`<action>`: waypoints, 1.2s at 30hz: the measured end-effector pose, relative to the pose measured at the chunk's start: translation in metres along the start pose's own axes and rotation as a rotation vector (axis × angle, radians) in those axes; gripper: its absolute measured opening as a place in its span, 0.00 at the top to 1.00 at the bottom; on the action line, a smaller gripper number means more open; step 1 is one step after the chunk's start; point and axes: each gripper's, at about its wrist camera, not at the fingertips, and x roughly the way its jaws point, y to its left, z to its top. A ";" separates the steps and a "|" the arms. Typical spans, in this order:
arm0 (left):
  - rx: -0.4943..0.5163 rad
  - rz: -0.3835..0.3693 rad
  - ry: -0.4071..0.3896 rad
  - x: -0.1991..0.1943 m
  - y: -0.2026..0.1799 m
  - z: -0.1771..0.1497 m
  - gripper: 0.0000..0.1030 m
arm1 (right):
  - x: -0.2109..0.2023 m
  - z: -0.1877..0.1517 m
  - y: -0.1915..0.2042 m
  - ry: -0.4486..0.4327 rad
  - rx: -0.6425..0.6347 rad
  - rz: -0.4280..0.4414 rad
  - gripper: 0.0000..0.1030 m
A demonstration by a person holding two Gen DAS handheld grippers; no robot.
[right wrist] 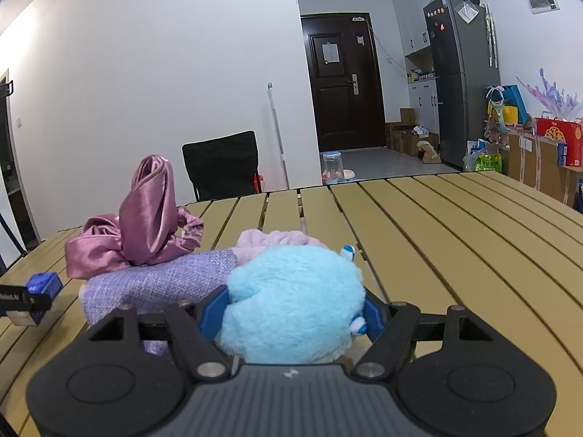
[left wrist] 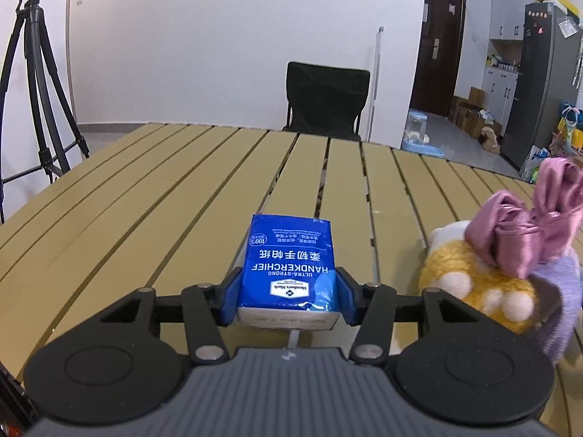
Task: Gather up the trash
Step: 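Carry the light-blue plush and blue tissue pack down over the black bin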
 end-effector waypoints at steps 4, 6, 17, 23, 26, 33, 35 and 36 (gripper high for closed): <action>0.016 -0.017 -0.026 -0.019 -0.007 -0.003 0.49 | -0.013 0.004 -0.005 -0.014 0.005 -0.001 0.30; 0.022 -0.024 -0.039 -0.031 -0.010 -0.006 0.49 | -0.023 0.004 -0.007 -0.022 0.005 0.003 0.30; 0.069 -0.072 -0.096 -0.093 -0.028 -0.028 0.49 | -0.070 0.007 -0.015 -0.059 0.018 0.031 0.30; 0.087 -0.088 -0.078 -0.113 -0.028 -0.047 0.49 | -0.093 -0.002 -0.010 -0.071 0.005 0.036 0.30; 0.085 -0.094 -0.069 -0.122 -0.026 -0.055 0.49 | -0.103 -0.010 -0.011 -0.057 0.004 0.039 0.30; 0.087 -0.100 -0.052 -0.145 -0.027 -0.074 0.49 | -0.129 -0.025 -0.016 -0.026 -0.005 0.061 0.30; 0.088 -0.102 -0.048 -0.153 -0.028 -0.079 0.49 | -0.136 -0.031 -0.017 -0.013 -0.004 0.064 0.30; 0.088 -0.104 -0.044 -0.156 -0.028 -0.082 0.49 | -0.139 -0.033 -0.019 -0.007 0.001 0.065 0.30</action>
